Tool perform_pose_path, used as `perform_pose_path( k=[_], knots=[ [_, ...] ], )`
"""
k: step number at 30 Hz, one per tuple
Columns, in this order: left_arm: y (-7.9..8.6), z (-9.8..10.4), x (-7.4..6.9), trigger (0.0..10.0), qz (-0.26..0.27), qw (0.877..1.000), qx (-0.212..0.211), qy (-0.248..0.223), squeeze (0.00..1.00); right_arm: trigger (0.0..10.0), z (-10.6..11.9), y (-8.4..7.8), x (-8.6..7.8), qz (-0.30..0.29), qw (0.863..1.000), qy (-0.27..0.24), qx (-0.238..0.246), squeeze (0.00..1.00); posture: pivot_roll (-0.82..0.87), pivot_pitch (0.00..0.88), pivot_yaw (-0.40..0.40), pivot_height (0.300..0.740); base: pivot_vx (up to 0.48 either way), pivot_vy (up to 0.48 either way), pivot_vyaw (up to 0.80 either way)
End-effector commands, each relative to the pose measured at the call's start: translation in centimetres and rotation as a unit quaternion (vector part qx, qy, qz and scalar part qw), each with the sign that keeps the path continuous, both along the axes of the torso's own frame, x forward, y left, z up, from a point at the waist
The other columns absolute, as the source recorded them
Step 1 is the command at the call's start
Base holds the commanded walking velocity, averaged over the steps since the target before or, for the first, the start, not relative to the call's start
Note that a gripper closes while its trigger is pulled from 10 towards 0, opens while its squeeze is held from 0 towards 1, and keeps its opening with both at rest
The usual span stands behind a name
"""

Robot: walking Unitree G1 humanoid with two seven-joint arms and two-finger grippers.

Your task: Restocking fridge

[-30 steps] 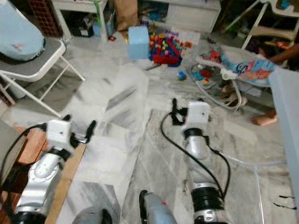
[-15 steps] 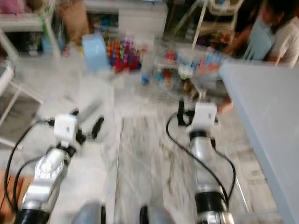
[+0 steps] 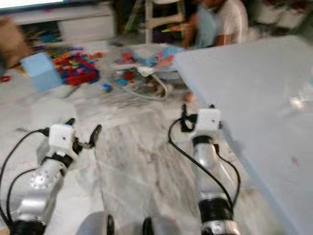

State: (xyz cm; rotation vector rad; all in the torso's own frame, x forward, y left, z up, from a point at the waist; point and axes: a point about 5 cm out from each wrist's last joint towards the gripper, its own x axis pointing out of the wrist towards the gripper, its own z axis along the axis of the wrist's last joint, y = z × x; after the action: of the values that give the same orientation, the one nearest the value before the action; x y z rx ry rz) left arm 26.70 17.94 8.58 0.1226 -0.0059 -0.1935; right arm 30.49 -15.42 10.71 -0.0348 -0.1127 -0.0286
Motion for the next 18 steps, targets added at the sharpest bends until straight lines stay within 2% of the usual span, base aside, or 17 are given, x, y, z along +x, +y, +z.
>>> perform_pose_path(
  k=[1,16,18],
  knots=[
    [-0.79,0.17,0.15,10.0,-0.015,1.0,-0.007,-0.003,0.0,10.0,0.08,-0.86,-0.04,-0.012,1.0,-0.001,-0.004,0.0,0.01,0.139,-0.058,0.74,0.345,0.0,-0.8],
    [-0.99,0.56,0.71,10.0,-0.011,1.0,-0.021,-0.004,0.0,10.0,0.48,-0.56,-0.18,-0.008,1.0,-0.019,-0.017,0.0,0.01,0.138,-0.054,0.74,0.409,0.0,-0.8],
    [-1.03,0.56,0.77,10.0,-0.011,1.0,-0.022,-0.004,0.0,10.0,0.48,-0.57,-0.16,-0.008,1.0,-0.019,-0.018,0.0,0.01,0.138,-0.055,0.74,0.388,0.281,0.0]
  ],
)
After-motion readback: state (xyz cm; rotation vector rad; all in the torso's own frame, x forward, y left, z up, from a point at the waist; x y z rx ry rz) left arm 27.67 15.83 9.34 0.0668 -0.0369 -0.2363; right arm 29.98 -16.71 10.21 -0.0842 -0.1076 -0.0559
